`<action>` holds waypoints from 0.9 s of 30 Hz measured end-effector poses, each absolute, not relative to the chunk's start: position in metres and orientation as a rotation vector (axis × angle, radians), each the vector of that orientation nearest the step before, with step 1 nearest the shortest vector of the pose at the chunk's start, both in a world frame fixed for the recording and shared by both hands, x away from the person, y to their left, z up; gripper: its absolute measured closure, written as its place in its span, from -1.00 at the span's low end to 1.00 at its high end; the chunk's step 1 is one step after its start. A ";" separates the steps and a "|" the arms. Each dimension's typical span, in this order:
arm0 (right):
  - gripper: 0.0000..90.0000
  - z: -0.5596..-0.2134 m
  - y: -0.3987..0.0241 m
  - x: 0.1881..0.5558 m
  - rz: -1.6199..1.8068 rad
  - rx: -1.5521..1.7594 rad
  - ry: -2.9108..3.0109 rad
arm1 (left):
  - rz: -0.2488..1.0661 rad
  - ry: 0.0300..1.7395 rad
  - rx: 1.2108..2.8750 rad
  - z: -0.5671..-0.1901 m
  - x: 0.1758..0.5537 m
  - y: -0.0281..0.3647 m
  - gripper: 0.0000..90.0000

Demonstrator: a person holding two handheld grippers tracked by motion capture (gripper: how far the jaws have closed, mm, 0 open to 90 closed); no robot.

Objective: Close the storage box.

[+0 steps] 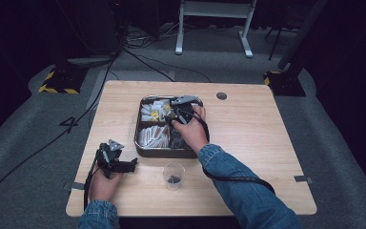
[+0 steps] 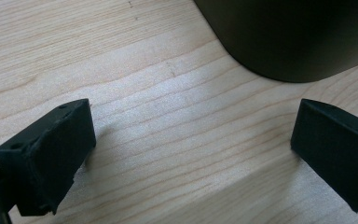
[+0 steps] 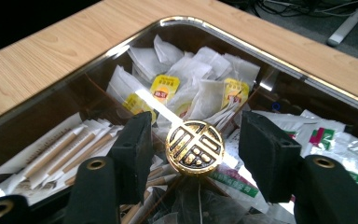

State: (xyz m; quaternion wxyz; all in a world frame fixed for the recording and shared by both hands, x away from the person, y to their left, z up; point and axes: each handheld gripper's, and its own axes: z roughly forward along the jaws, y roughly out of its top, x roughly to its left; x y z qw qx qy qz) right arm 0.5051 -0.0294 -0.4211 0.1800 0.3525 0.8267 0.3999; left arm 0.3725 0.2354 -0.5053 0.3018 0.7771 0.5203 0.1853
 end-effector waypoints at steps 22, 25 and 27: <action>-0.07 -0.358 -0.076 0.472 1.221 0.925 2.280 | 0.493 1.380 2.059 -0.505 0.373 0.235 -1.00; -0.07 -0.353 -0.084 0.469 1.229 0.930 2.279 | 0.493 1.380 2.059 -0.505 0.372 0.235 -1.00; -0.08 -0.350 -0.090 0.466 1.239 0.937 2.277 | 0.492 1.380 2.060 -0.505 0.372 0.235 -1.00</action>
